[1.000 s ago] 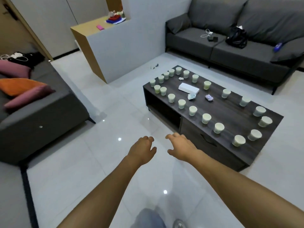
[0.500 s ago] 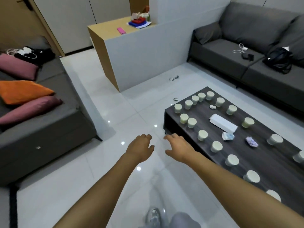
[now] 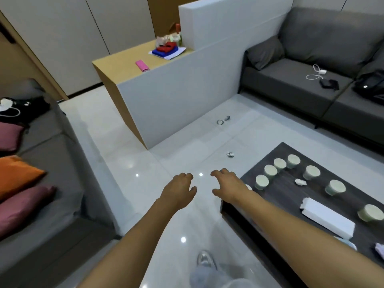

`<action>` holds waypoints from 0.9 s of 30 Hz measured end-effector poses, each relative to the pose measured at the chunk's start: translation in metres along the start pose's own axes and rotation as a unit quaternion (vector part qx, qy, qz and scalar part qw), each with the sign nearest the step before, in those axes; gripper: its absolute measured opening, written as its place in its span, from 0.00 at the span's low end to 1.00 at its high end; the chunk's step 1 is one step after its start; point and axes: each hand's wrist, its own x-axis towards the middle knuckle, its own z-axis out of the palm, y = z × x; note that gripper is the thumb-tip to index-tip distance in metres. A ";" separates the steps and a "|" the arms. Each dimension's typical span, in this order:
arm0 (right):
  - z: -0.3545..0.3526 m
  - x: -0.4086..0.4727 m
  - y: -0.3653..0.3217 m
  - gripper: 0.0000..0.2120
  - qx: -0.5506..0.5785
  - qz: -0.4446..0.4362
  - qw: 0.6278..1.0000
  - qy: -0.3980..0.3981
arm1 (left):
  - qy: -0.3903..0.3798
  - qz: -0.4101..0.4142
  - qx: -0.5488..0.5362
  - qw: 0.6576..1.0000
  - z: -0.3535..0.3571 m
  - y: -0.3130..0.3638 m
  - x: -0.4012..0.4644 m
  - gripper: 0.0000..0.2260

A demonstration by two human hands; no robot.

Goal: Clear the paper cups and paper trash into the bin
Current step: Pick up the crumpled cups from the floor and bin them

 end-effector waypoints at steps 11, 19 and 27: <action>-0.102 0.244 0.008 0.27 0.019 0.041 0.999 0.015 | -0.039 0.044 -0.005 0.998 -0.094 -0.041 0.264 0.20; -0.168 0.430 0.031 0.27 0.063 0.125 0.990 0.026 | -0.083 0.097 0.004 0.992 -0.159 -0.061 0.491 0.21; -0.234 0.559 0.095 0.27 0.107 0.208 0.972 0.029 | -0.139 0.169 0.019 0.976 -0.200 -0.021 0.685 0.20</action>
